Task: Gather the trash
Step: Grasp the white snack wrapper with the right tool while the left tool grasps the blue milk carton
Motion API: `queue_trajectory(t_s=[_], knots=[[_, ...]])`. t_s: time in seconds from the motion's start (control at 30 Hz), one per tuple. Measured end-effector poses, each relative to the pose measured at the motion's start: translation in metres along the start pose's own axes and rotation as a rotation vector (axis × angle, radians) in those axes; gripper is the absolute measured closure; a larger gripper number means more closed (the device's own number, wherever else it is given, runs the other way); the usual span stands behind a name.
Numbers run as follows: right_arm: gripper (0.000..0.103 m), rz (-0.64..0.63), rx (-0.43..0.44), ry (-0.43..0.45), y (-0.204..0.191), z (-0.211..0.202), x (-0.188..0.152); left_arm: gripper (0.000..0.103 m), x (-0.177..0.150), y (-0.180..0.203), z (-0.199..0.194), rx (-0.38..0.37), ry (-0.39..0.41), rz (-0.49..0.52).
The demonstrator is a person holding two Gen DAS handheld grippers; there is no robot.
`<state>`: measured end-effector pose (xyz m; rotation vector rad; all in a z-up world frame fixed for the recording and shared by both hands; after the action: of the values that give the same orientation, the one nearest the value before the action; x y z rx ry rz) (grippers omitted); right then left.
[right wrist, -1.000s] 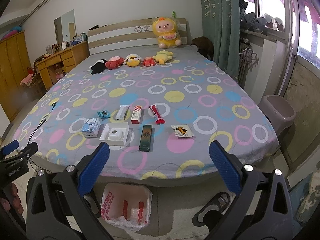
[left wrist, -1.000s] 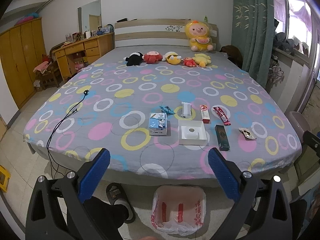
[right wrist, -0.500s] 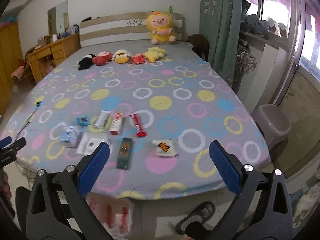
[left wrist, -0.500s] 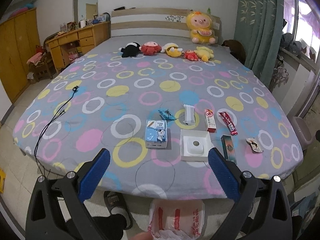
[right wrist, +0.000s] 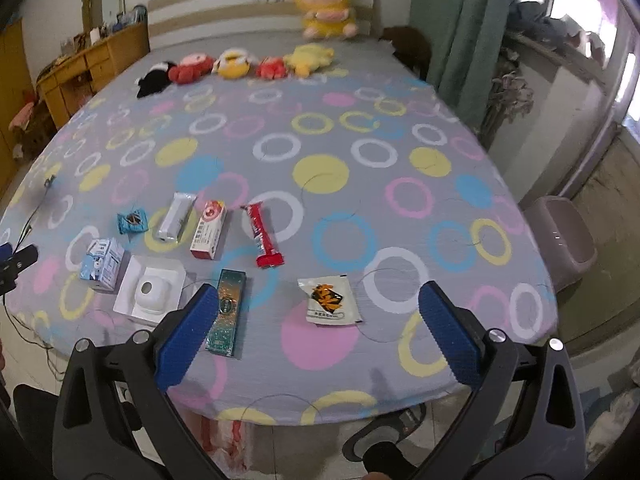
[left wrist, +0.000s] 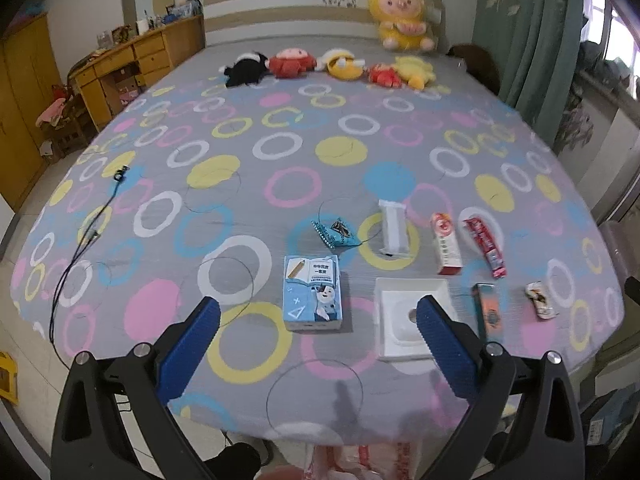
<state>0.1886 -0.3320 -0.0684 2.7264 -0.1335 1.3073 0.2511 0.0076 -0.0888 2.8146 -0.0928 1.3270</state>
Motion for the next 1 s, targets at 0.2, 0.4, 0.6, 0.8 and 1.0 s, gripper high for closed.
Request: queue_trajectory(t_s=[0.2,0.4,0.6,0.8,1.0], knots=[[0.005,0.025,-0.017,-0.146,0.003,0.066,-0.008,0.007,-0.011,-0.002,0.067,-0.008,-0.133,-0.020],[0.005,0.063,-0.006,-0.260,0.010,0.121,-0.026,0.007,-0.026,-0.001,0.116,0.021,-0.214,0.017],[0.005,0.099,-0.012,-0.332,0.015,0.155,-0.043,0.007,-0.036,-0.004,0.146,0.015,-0.263,-0.005],[0.005,0.087,-0.026,-0.366,0.016,0.181,-0.057,0.007,-0.046,-0.006,0.170,0.048,-0.301,0.032],[0.005,0.084,-0.062,-0.413,0.023,0.205,-0.070,0.007,-0.059,-0.013,0.188,0.035,-0.336,0.009]])
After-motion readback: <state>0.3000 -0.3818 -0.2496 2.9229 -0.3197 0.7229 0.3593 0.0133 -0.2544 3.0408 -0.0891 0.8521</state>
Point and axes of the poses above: each gripper's, at about its wrist camera, not at the fingertips, and z roughly the way its jaws point, y to its right, x to its top, the point moved 3 cm from there along z, roughly the way its jaws point, and after that the axes turned 15 degrees about y, right-handed, at the moved point
